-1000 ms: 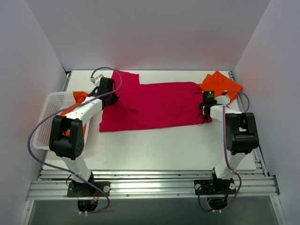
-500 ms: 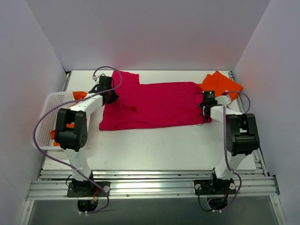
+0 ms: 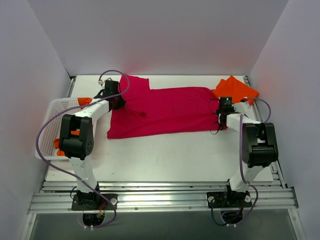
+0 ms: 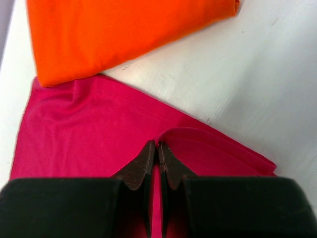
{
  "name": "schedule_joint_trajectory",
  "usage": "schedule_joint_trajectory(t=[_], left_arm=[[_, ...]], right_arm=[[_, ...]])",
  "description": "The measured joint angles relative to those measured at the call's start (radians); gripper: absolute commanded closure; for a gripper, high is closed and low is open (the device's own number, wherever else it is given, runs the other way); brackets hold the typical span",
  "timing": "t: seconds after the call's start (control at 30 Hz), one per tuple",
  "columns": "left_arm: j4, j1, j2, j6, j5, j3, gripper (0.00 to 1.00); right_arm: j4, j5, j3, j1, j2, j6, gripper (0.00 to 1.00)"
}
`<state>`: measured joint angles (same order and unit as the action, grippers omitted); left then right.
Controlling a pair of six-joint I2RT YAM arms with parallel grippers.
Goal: Fold and stack the t-shirts
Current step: Fold the flattened tshirt in 1/3 of the way, then grap the side of the flattened tshirt furthest away from the robot with both arms
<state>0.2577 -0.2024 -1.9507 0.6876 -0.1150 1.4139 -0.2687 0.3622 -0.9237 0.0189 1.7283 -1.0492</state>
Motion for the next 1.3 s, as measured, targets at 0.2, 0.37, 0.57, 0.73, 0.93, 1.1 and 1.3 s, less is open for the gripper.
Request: schedule_joint_trajectory(t=[0.2, 0.37, 0.57, 0.73, 0.93, 1.1, 1.3], left_arm=[[0.0, 0.005, -0.041, -0.012, 0.014, 0.05, 0.98], [0.003, 0.01, -0.093, -0.018, 0.021, 0.103, 0.96], [0.011, 0.019, -0.154, -0.025, 0.03, 0.164, 0.23], [0.036, 0.035, -0.164, -0.019, 0.033, 0.195, 0.18], [0.052, 0.045, -0.109, -0.019, 0.005, 0.2, 0.18], [0.049, 0.044, 0.11, -0.019, -0.035, 0.096, 0.18], [0.033, 0.027, 0.319, -0.012, -0.061, 0.026, 0.21]], right_arm=[[-0.005, -0.003, 0.0, -0.004, 0.071, -0.003, 1.0], [-0.023, -0.004, -0.005, -0.006, 0.103, -0.01, 1.0], [-0.025, -0.005, -0.039, -0.006, 0.136, -0.022, 0.65], [-0.043, -0.013, -0.092, -0.005, 0.137, -0.018, 0.0], [0.016, 0.006, -0.1, -0.005, 0.095, 0.015, 0.0], [0.072, 0.106, -0.1, 0.056, -0.09, 0.076, 0.0], [0.063, 0.192, -0.084, 0.197, -0.367, 0.15, 0.02]])
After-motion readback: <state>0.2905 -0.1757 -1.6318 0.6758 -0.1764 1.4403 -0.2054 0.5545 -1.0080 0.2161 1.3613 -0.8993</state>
